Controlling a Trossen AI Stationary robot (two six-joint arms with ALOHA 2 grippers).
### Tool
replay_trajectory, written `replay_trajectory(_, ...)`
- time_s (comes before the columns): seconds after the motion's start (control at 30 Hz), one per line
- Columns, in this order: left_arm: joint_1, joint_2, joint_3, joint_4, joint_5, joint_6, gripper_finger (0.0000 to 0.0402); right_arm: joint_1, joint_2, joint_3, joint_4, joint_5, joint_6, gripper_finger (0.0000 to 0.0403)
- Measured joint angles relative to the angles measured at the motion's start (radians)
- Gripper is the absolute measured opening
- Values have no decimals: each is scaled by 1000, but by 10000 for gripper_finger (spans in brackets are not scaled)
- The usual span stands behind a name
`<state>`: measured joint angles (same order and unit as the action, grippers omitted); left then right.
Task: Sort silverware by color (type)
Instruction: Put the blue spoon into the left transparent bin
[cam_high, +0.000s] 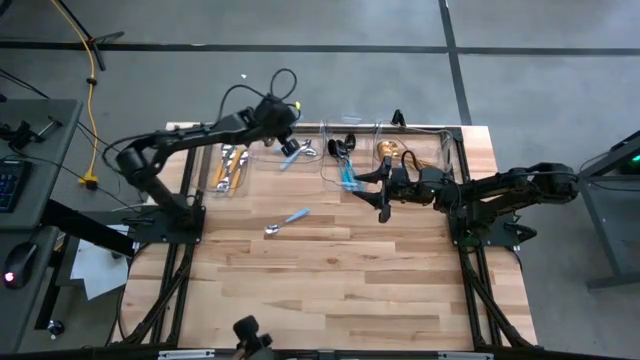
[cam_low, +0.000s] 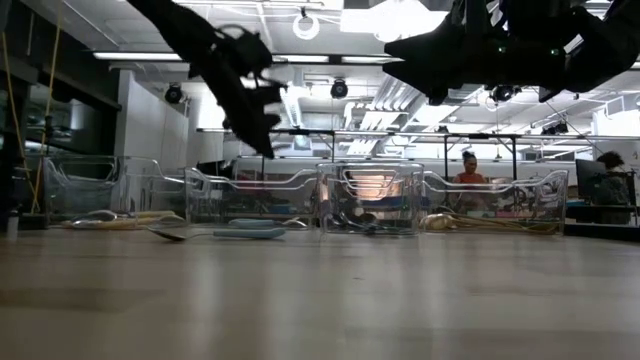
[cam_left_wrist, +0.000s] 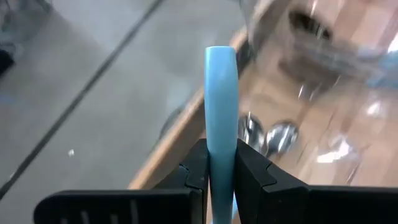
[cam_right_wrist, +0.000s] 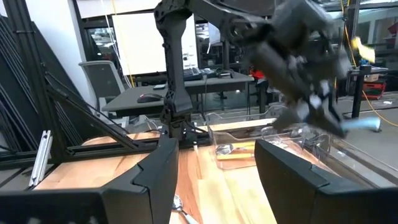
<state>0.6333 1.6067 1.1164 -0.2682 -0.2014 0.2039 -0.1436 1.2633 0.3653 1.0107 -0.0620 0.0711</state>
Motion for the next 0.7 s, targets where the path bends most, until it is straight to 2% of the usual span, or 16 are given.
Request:
replay_trajectory(0.3, 9, 148, 0, -29, 4, 16, 34, 0, 0, 0, -16, 0, 0, 197)
replay_trajectory(0.7, 8, 148, 0, -70, 16, 18, 33, 0, 0, 0, -20, 7, 0, 197)
